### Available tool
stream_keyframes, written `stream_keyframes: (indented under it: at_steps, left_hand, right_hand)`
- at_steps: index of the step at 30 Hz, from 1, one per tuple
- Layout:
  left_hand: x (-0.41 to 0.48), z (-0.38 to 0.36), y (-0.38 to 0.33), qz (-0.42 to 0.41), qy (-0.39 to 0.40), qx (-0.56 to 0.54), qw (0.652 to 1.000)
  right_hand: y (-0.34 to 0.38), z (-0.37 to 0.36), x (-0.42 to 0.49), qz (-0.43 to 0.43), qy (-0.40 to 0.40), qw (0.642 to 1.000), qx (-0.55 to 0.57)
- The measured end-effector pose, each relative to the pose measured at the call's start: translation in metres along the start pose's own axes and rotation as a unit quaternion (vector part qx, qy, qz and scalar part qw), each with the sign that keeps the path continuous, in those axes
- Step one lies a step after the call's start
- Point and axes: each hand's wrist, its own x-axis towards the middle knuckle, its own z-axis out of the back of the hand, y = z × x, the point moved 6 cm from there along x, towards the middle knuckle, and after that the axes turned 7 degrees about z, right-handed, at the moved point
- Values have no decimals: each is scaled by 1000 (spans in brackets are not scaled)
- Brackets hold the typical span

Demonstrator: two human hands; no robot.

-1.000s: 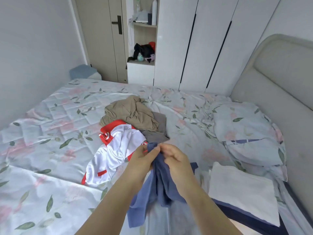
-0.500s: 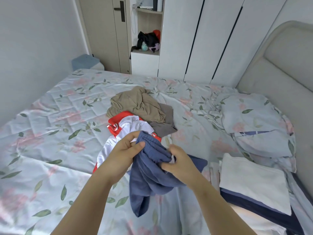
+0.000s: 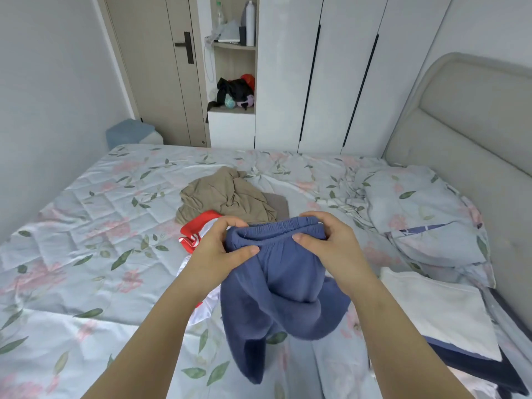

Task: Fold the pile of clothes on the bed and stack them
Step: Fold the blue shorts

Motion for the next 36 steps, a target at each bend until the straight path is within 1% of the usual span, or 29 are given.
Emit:
stream_keyframes:
  at_steps: [3, 7, 9, 11, 13, 16, 18, 20, 22, 24, 28, 30, 34, 36]
  left_hand:
    - [14, 10, -24, -26, -94, 64, 993]
    - [29, 17, -72, -82, -138, 120, 980]
    - [35, 20, -93, -95, -153, 156, 971]
    - [39, 19, -109, -92, -152, 128, 976]
    - [41, 16, -124, -83, -142, 60, 985]
    - [35, 13, -152, -77, -122, -19, 989]
    - [30, 14, -174, -87, -107, -66, 988]
    - [28, 14, -189, -85, -90, -92, 988]
    - [25, 11, -197, -72, -72, -89, 991]
    - [22, 5, -201, -67, -50, -88, 993]
    - [19, 1, -209, -93, -20, -124, 988]
    - [22, 0, -210, -112, -18, -120, 986]
    - [33, -7, -208, -130, -23, -81, 988]
    - [44, -9, -204, -118, -48, -41, 991]
  right_hand:
    - [20, 4, 9, 13, -6, 1000, 18]
    - [50, 13, 26, 48, -21, 998, 19]
    - [64, 19, 35, 59, -37, 997, -11]
    - [75, 26, 43, 57, -51, 994, -72]
    - [88, 32, 49, 48, -57, 991, -114]
    - [128, 41, 48, 83, -47, 989, -114]
    - [161, 44, 42, 120, -14, 986, -117]
    - [183, 46, 37, 129, 19, 986, -100]
    - [188, 49, 36, 120, 26, 988, -93]
    - [187, 55, 38, 106, 9, 990, -91]
    - [184, 63, 36, 97, -14, 995, 2]
    - [184, 66, 35, 95, -27, 995, 23]
    - [183, 76, 42, 97, -51, 994, -9]
    - [176, 81, 50, 87, -56, 993, -61]
